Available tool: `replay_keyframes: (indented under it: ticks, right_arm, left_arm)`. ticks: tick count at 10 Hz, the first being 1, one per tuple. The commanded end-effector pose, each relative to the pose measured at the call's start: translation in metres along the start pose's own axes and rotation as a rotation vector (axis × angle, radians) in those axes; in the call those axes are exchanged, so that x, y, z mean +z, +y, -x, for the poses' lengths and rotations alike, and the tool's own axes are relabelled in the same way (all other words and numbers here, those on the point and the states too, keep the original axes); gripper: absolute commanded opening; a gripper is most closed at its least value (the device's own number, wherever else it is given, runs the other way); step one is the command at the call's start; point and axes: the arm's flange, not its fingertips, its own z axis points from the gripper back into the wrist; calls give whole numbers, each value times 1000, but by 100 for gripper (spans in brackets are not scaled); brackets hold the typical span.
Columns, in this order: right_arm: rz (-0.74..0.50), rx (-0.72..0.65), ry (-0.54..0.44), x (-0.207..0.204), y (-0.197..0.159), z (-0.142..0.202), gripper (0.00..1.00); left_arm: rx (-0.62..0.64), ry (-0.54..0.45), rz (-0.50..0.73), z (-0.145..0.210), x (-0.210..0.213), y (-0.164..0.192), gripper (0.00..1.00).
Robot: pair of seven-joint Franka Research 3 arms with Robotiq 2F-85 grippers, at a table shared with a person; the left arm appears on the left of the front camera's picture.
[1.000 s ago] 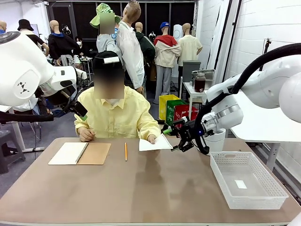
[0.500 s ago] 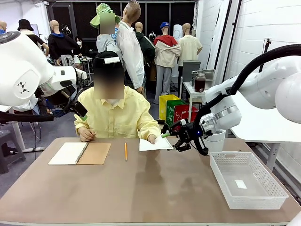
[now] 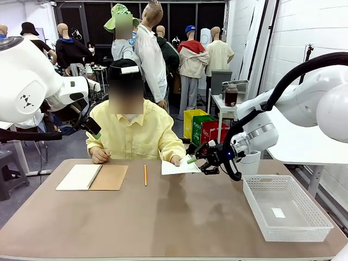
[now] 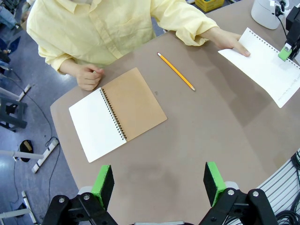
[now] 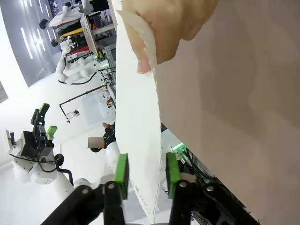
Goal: Sort the paper based on its condition.
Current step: If a person hands you a paper, place it in the Organizing basket , and if it's crumpled, put it in the Trash can.
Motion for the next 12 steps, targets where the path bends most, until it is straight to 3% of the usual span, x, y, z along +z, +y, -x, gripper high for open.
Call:
replay_keyframes:
  ticks: [1, 2, 7, 9, 12]
  right_arm:
    - [31, -24, -3, -1, 4, -9, 18]
    - [38, -25, -6, -1, 4, -9, 0]
    - [143, -6, -46, 3, 12, -5, 0]
    - [271, 99, -116, 14, 27, 7, 0]
    - [441, 192, -274, 58, 55, 53, 0]
  left_arm:
    - [1, 6, 4, 0, 1, 0, 100]
    - [1, 6, 4, 0, 1, 0, 100]
    - [1, 6, 4, 0, 1, 0, 100]
    - [1, 6, 4, 0, 1, 0, 100]
    - [1, 6, 4, 0, 1, 0, 100]
